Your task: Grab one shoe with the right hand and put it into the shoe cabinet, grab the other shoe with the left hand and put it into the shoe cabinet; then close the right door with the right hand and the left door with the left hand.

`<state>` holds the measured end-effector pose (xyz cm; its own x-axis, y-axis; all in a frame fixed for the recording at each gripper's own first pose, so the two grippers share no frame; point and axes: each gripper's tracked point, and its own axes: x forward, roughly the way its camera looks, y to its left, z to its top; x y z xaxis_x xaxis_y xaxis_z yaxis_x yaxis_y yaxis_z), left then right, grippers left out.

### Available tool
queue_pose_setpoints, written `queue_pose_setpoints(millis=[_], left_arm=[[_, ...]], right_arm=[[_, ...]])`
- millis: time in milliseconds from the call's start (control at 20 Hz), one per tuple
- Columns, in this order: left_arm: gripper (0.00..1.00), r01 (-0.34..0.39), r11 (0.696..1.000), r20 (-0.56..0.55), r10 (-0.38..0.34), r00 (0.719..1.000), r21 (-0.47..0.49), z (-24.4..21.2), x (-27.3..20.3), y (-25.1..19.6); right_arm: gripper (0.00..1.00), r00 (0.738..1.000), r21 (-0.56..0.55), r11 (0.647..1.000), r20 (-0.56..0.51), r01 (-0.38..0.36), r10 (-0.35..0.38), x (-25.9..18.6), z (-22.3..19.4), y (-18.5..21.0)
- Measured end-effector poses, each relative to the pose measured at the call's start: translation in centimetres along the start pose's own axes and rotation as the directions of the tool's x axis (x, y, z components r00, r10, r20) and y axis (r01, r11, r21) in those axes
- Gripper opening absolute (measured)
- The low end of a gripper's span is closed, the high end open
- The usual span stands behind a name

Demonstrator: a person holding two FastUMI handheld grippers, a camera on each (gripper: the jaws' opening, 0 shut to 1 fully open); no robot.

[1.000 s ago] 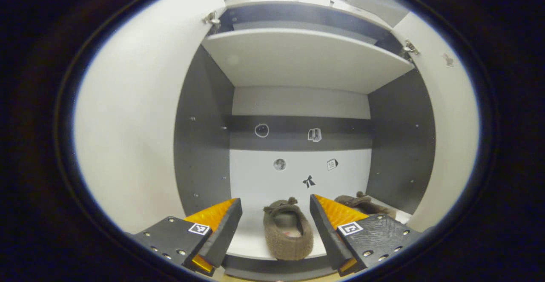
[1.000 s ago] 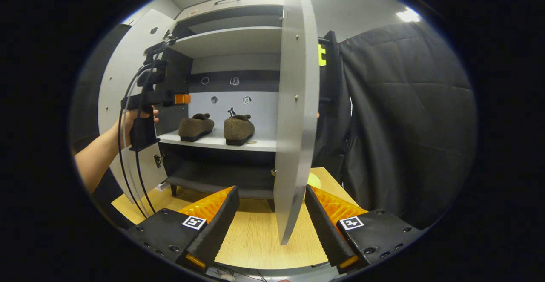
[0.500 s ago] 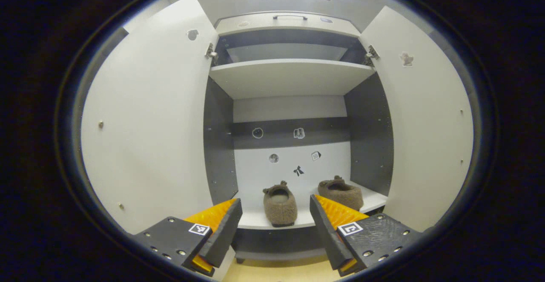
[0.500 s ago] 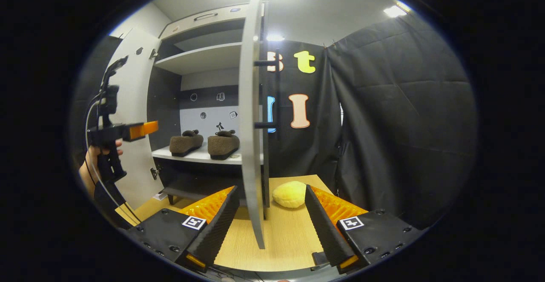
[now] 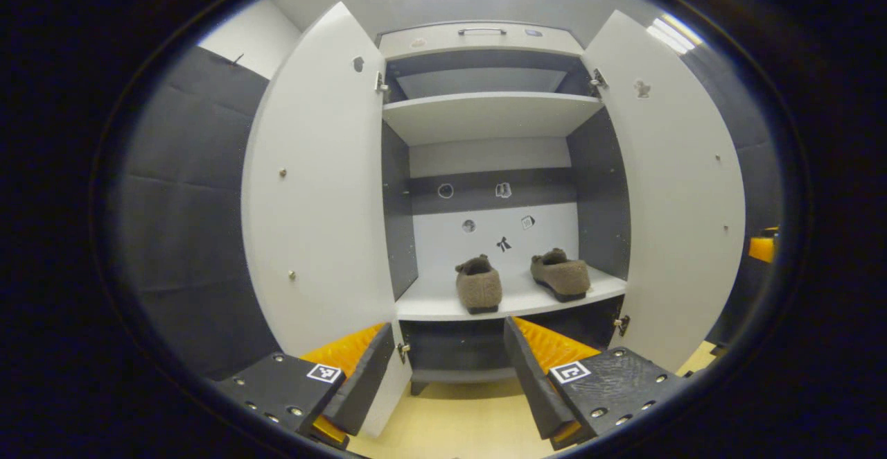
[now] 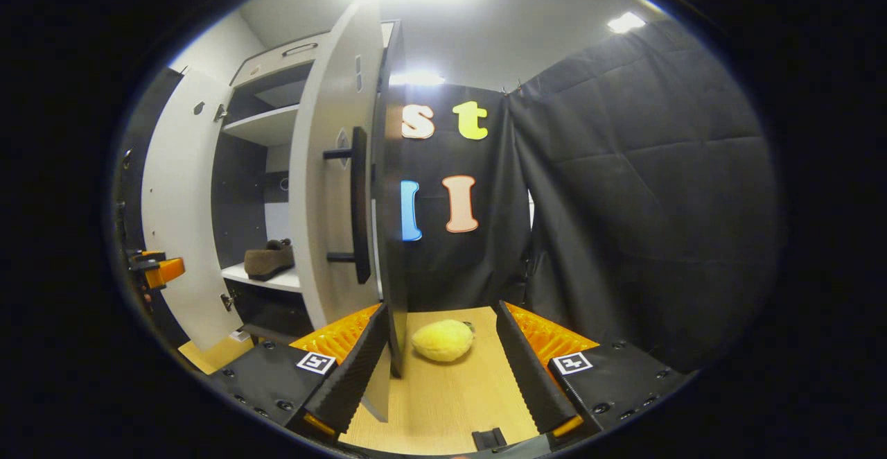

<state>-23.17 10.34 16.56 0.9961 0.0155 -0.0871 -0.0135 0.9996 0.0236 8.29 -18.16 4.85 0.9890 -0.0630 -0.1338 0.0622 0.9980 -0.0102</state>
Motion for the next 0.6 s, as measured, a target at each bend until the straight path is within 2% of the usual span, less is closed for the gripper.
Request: queue_pose_setpoints(millis=[250,300,350,450,600], left_arm=[[0.92,-0.022,0.999,-0.007,0.022,1.0,-0.024,0.3,-2.6,3.3],[0.96,-0.026,0.999,-0.01,0.026,1.0,-0.029,0.4,-3.1,4.2],[0.92,-0.035,0.999,-0.009,0.035,0.999,-0.03,0.7,-3.5,5.2],[0.92,-0.051,0.998,0.012,0.052,0.999,-0.028,1.4,-4.3,7.4],[0.95,-0.074,0.997,0.03,0.075,0.997,-0.02,1.9,-5.4,10.5]], right_arm=[[0.98,0.995,0.017,0.995,0.04,0.094,-0.094,2.0,3.1,-1.2],[0.97,0.992,0.026,0.993,0.048,0.113,-0.114,2.2,3.7,-1.2],[0.98,0.989,0.032,0.991,0.058,0.131,-0.132,2.4,4.2,-1.0],[0.98,0.982,0.025,0.984,0.066,0.176,-0.177,2.6,5.0,-1.1],[0.98,0.971,0.038,0.973,0.075,0.226,-0.229,2.6,6.0,-0.6]])
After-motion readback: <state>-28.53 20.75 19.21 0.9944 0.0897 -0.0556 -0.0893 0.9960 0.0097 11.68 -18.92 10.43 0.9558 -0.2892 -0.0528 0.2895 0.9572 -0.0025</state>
